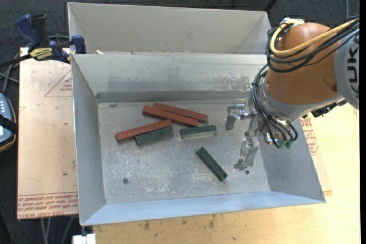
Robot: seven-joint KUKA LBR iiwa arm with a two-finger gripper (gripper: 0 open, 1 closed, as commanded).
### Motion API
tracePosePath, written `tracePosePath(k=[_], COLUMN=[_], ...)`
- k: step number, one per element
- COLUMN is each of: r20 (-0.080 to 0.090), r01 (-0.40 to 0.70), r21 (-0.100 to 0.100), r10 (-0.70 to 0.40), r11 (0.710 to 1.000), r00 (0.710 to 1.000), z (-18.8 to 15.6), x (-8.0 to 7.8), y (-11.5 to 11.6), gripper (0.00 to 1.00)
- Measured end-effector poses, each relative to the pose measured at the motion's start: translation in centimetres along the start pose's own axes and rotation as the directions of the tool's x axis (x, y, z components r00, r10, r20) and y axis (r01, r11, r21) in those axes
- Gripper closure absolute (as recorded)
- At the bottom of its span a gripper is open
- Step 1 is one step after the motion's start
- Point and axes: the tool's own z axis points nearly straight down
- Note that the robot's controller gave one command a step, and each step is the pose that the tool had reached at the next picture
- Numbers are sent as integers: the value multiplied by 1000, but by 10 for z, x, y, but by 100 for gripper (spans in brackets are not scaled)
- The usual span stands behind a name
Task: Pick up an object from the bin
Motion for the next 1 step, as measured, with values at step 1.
tracePosePath(k=[1], r20=[8], r01=[0], r21=[0], r10=[0], r11=[1000], r00=[1000], z=[-4], x=[-1], y=[0], gripper=[0])
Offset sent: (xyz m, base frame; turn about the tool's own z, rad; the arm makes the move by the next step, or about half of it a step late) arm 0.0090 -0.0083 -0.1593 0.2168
